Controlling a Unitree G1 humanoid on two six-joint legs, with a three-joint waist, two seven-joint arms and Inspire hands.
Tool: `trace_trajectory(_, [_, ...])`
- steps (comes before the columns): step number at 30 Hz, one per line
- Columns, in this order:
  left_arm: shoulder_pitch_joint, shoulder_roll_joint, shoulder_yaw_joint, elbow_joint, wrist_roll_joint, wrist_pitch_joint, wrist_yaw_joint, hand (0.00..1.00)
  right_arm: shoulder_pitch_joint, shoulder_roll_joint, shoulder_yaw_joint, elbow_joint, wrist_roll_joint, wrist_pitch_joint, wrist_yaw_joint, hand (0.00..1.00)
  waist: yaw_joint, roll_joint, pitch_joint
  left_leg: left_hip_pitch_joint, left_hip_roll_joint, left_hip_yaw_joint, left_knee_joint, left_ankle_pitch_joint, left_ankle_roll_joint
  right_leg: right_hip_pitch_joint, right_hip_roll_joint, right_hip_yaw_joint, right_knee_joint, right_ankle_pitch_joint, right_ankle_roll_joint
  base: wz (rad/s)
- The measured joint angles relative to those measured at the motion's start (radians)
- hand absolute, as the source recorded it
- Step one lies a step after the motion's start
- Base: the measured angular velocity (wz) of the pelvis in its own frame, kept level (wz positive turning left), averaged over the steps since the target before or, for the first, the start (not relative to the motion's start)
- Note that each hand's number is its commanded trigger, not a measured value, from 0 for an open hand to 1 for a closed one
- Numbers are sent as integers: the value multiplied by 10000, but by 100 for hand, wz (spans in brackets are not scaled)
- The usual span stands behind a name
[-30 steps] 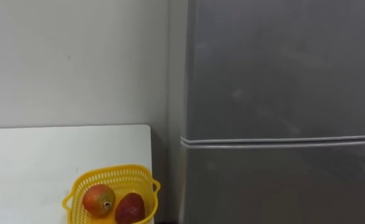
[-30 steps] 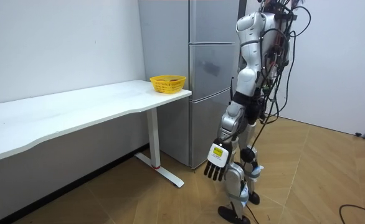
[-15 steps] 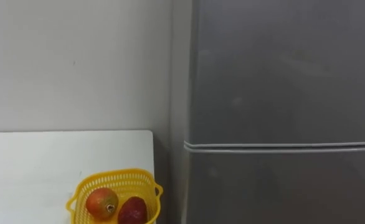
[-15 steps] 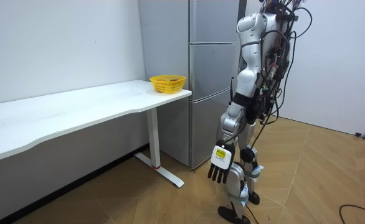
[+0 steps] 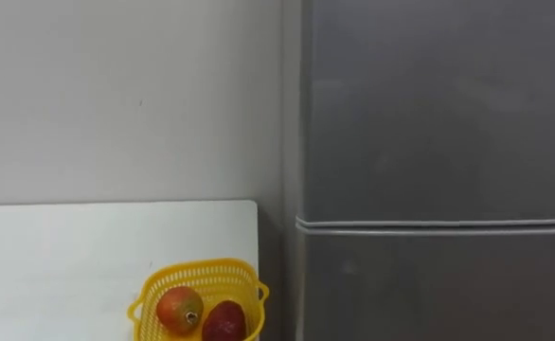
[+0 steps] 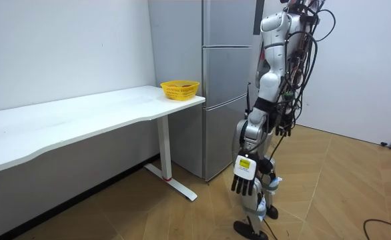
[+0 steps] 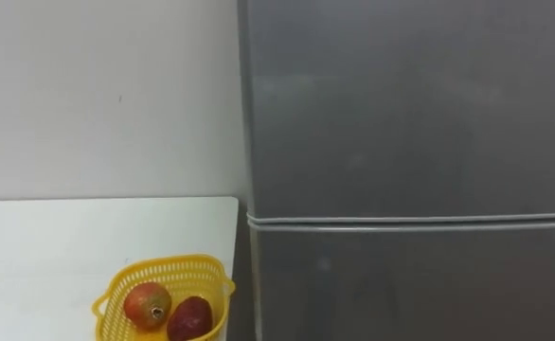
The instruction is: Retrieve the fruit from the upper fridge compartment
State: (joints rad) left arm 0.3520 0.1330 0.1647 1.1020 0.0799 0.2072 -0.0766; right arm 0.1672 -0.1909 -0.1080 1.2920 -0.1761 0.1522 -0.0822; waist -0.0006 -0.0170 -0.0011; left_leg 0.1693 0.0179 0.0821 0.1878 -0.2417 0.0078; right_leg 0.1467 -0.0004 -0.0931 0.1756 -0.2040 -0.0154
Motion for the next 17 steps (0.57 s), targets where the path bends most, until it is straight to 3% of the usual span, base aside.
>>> trace_trajectory(5, [-250,-10,-586,2,14,183,-4,0,-179,311,884,55,-487,389,500,0,140,23,8,-18,-8,-102,39,-7,-10,95,-16,-119,-64,-19,2,10])
trace_trajectory(9, [-352,-18,-716,-79,19,295,-49,0,-204,394,879,61,-475,614,907,0,55,96,7,-91,-81,-355,29,-8,-10,112,-138,-458,-25,-84,28,19])
trace_trajectory(17, [-405,-22,-655,-92,340,597,-262,0,-90,394,861,31,-477,720,1636,0,73,130,13,-95,-151,-361,30,-6,-6,147,-167,-477,-44,-116,72,1])
